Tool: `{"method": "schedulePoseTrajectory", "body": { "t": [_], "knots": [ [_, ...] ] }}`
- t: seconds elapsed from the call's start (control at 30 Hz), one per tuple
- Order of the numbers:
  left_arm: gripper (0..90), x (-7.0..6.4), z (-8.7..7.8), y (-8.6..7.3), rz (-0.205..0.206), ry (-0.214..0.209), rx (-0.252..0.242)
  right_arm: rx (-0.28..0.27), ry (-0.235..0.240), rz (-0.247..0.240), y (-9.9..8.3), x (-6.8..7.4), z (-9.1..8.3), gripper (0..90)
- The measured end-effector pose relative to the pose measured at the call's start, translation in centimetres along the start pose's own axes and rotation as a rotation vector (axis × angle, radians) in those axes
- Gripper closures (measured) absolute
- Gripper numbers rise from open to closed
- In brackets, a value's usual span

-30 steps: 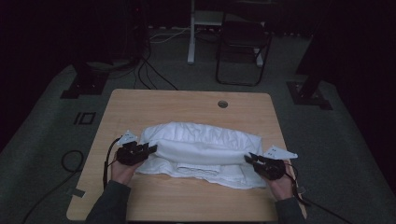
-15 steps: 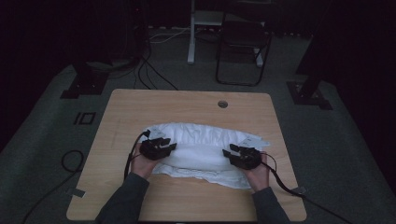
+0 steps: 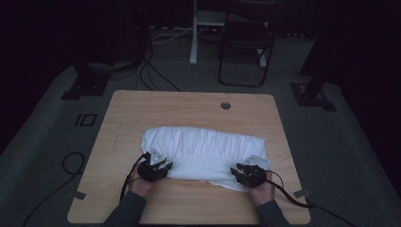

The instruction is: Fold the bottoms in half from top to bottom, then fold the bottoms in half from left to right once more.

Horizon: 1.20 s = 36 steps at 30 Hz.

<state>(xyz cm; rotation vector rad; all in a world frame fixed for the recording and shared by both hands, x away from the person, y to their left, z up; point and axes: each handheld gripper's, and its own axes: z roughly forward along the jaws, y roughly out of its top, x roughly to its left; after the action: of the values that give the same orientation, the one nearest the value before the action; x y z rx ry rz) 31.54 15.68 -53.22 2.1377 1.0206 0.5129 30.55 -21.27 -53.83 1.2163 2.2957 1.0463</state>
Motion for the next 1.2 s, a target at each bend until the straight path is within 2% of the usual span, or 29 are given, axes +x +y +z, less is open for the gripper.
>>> {"method": "schedulePoseTrajectory", "body": {
  "t": [0.13, 0.3, 0.5, 0.6, 0.67, 0.7, 0.8, 0.83, 0.9, 0.97, 1.07, 1.2],
  "knots": [
    [63.8, -0.3, 0.3, -0.4, -0.047, 0.013, -0.012, -0.002, -0.009, -0.015, 0.0, 0.2, 0.3, 62.9],
    [63.9, -0.1, 0.4, -0.5, -0.082, -0.003, -0.020, -0.009, 0.012, -0.005, 0.0, -0.1, 0.4, 62.9],
    [63.9, -0.1, 0.4, -0.5, -0.106, -0.003, -0.028, -0.014, 0.021, 0.004, -0.1, -0.2, 0.4, 62.8],
    [62.8, 0.3, -0.1, -0.3, -0.154, -0.029, -0.039, -0.014, 0.027, 0.003, -0.1, -0.3, 0.4, 62.8],
    [56.3, 0.8, -1.0, 0.1, -0.177, -0.038, -0.084, -0.017, 0.034, 0.005, -0.1, -0.5, 0.4, 62.8],
    [53.0, 1.1, -1.6, 0.3, -0.181, -0.025, -0.106, -0.018, 0.036, 0.004, -0.2, -0.5, 0.4, 62.8],
    [43.9, 2.5, -3.2, 0.6, -0.203, 0.052, -0.159, -0.021, 0.046, 0.011, -0.2, -0.7, 0.4, 62.8],
    [40.7, 3.2, -3.6, 0.6, -0.221, 0.087, -0.166, -0.023, 0.050, 0.014, -0.2, -0.7, 0.4, 62.8],
    [37.4, 4.3, -4.0, 0.3, -0.262, 0.121, -0.164, -0.024, 0.051, 0.015, -0.2, -0.7, 0.4, 62.7],
    [33.9, 5.0, -4.0, 0.0, -0.291, 0.137, -0.155, -0.025, 0.050, 0.014, -0.3, -0.7, 0.4, 62.7],
    [27.9, 5.9, -3.5, -0.2, -0.341, 0.132, -0.142, -0.027, 0.051, 0.015, -0.3, -0.7, 0.4, 62.7],
    [16.4, 6.6, -2.4, -0.3, -0.421, 0.087, -0.134, -0.028, 0.052, 0.013, -0.3, -0.7, 0.4, 62.6]
  ]
}}
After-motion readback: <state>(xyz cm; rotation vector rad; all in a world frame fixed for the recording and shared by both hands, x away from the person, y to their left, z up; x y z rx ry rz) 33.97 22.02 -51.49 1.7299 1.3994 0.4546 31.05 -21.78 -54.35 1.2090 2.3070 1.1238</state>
